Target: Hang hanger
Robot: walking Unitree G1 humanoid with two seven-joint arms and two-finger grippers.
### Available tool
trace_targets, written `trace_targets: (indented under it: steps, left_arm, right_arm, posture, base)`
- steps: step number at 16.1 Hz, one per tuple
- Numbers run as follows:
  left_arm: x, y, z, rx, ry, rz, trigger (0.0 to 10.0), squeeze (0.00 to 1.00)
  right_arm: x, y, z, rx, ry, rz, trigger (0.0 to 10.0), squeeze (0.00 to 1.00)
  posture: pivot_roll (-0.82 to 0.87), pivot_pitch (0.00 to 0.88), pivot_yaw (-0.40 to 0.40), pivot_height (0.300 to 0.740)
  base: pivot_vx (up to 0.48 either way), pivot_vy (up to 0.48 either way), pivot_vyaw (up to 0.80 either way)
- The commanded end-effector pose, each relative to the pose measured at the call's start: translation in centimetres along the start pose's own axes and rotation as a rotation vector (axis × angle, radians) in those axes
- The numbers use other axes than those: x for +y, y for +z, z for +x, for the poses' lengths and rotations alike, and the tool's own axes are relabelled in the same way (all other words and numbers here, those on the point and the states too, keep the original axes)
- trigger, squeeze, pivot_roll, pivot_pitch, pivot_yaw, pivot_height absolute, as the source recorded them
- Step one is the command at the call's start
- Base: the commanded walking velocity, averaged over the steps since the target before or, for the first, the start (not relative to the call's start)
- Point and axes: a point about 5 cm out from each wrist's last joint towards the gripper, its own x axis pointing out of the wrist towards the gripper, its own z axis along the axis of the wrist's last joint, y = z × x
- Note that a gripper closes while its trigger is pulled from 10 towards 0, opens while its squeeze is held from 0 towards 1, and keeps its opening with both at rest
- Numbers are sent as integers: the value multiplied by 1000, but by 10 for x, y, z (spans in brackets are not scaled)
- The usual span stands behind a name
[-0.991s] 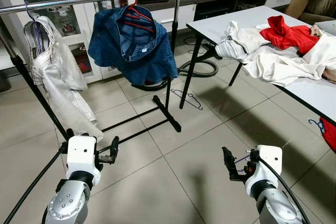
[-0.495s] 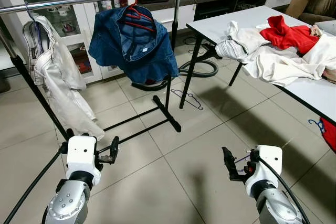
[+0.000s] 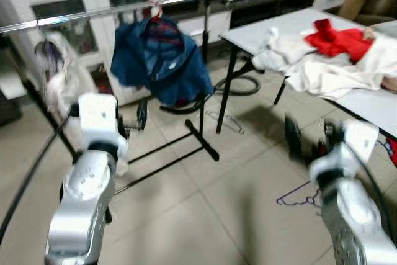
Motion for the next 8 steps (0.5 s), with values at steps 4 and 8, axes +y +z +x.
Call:
trace_targets:
  steps: [4, 8]
  left_arm:
    - [2, -3, 4, 76, 7, 12, 10000, 1000]
    - [-1, -2, -3, -5, 35, 18, 10000, 1000]
  right_arm:
    - [4, 0, 0, 60, 13, -13, 10000, 1000]
    - [12, -1, 0, 51, 129, -3, 10000, 1000]
  posture:
    - [-77, 0, 49, 740]
    - [-66, 0, 26, 740]
  base:
    - [0, 0, 0]
    - [0, 0, 0]
